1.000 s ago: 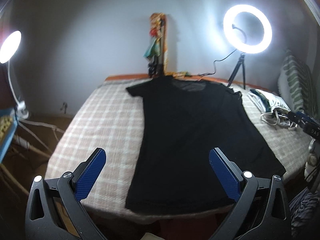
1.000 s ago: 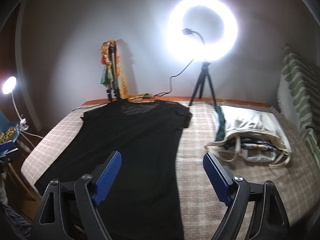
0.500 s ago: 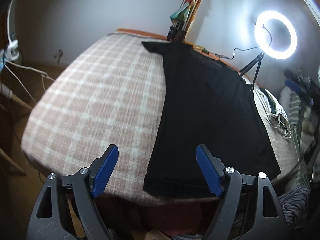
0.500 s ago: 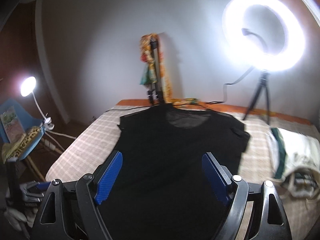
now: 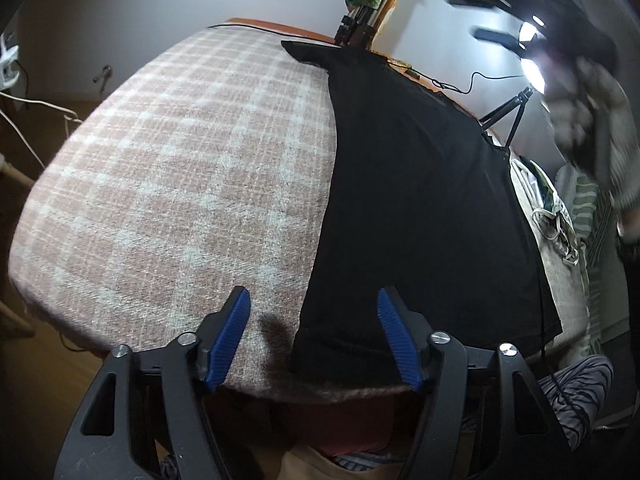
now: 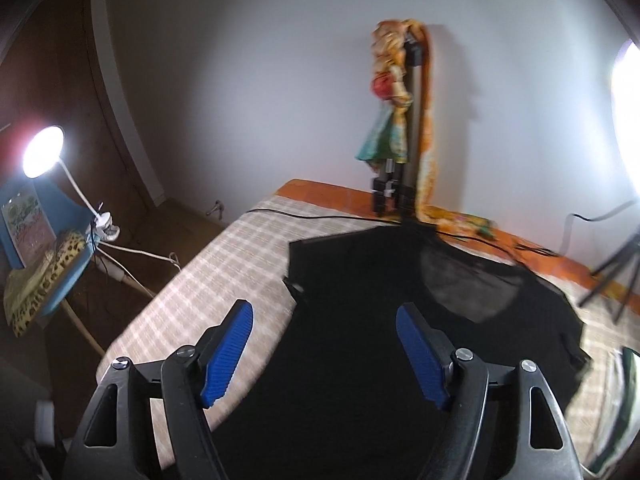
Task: Fold small clothes
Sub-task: 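Move left gripper to the shirt's hem edge while right gripper reaches its shoulder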
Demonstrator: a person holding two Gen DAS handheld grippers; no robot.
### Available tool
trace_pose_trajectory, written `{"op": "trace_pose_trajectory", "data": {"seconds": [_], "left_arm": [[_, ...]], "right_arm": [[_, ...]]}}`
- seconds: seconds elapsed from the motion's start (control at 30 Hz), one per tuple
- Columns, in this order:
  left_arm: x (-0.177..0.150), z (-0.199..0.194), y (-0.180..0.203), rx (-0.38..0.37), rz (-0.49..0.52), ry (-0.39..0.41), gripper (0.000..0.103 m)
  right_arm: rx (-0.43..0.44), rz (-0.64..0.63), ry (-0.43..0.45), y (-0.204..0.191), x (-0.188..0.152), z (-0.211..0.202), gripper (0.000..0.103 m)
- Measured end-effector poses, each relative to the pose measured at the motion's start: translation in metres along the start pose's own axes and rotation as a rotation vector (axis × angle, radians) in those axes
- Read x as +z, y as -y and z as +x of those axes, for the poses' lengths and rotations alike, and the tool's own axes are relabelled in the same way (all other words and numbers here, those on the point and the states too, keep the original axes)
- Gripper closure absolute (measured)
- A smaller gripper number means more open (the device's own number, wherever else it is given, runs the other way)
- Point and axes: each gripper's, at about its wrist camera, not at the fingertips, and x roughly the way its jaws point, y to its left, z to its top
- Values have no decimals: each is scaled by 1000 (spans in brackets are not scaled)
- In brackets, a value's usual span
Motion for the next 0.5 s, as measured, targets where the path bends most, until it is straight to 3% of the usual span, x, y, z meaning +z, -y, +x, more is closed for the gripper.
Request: {"op": "trace_pose_trajectory", "data": {"seconds": [0.1,0.23,0.5], "left_arm": [[1,4,-2,0,-1,-7,48],[2,8,-11,-54,-54,-23,58],[5,10,-11,-50,-45,-33,59]], "right_arm": [[16,-2,-32,-9,19,37,27],[52,12,-111,-21,38,95,28],[40,-6,-219,-42,50,200,37]]}}
